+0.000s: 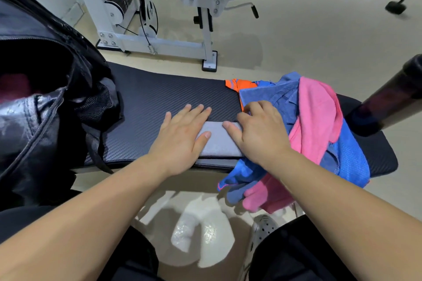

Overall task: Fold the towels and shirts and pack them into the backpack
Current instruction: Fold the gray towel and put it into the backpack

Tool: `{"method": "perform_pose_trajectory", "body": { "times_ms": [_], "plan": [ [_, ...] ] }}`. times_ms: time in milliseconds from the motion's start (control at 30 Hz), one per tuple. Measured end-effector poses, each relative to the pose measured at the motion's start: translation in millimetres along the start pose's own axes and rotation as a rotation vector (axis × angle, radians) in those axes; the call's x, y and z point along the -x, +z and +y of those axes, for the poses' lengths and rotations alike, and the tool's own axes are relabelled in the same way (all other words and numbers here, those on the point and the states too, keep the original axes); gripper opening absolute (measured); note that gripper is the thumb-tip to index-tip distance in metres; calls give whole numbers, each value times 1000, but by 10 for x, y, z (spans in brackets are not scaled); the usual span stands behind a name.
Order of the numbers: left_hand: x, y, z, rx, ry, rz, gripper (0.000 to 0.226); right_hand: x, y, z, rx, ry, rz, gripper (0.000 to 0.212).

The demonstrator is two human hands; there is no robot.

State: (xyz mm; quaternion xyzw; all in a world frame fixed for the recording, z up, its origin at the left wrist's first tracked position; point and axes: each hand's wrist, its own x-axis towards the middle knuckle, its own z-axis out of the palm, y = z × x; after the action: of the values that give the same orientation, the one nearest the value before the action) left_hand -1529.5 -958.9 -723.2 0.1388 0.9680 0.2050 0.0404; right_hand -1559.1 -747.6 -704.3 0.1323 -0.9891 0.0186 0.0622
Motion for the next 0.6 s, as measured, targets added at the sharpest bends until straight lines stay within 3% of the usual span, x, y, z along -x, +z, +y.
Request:
{"method": "perform_pose_trajectory", "body": {
  "times_ms": [200, 367, 500, 600],
  "plan": [
    [31, -104, 53, -21, 7, -19, 70, 164, -155, 47, -194, -64, -57, 65],
    [108, -323, 132, 119, 45, 22, 84, 240, -376, -13, -479, 3, -98, 42],
    [131, -557, 130, 387, 8, 18, 91, 142, -577, -116, -807, 37, -74, 30],
    [163, -736, 148, 635, -12, -60, 82, 19, -734, -195, -931, 34, -119, 35]
  ]
}}
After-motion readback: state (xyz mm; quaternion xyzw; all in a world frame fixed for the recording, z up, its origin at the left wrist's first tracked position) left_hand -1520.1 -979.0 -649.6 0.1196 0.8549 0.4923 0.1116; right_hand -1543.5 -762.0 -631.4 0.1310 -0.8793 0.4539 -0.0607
